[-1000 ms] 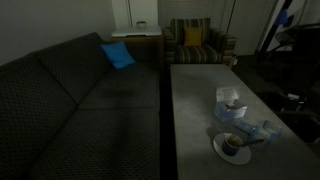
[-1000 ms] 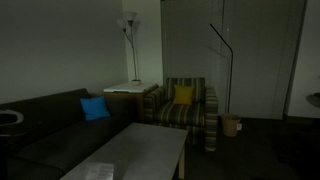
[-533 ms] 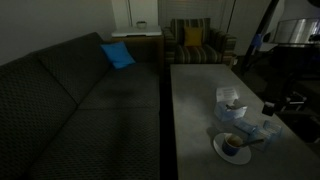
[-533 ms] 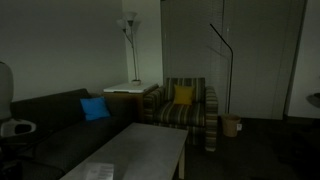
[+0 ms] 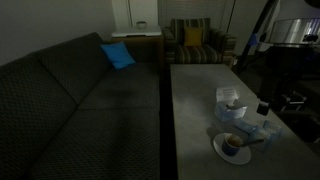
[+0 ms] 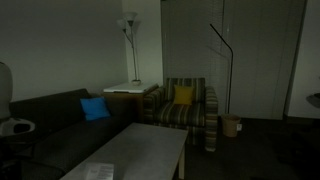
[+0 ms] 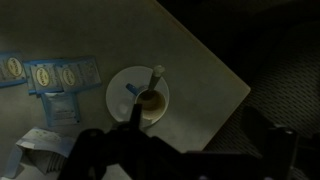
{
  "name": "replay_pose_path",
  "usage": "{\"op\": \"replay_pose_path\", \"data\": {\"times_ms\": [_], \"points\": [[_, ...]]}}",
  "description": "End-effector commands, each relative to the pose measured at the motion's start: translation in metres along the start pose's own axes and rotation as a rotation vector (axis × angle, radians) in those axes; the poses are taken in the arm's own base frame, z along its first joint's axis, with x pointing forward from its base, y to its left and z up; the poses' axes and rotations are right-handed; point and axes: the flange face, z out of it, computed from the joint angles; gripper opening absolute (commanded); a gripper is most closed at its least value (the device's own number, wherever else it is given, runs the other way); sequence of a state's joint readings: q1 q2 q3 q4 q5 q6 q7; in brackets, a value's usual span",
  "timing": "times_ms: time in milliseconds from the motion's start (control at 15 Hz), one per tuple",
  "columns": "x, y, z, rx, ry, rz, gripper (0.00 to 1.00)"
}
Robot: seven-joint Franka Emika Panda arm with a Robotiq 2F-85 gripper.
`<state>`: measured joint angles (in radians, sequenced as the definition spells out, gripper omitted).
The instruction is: Use the spoon to stir in the cup
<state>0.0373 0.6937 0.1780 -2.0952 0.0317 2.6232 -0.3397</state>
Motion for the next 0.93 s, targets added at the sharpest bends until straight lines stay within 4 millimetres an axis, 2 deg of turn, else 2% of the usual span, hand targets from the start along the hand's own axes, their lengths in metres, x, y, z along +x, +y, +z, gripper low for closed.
{"op": "replay_pose_path", "data": {"times_ms": [0, 467, 533, 867], "points": [[0.003, -0.005, 0.022, -0.075, 0.022, 0.016, 1.00], [0.012, -0.001, 0.063, -0.094, 0.056, 0.061, 1.00], [0.005, -0.008, 0.052, -0.097, 0.044, 0.041, 1.00], [0.010, -0.004, 0.064, -0.102, 0.032, 0.052, 1.00]]}}
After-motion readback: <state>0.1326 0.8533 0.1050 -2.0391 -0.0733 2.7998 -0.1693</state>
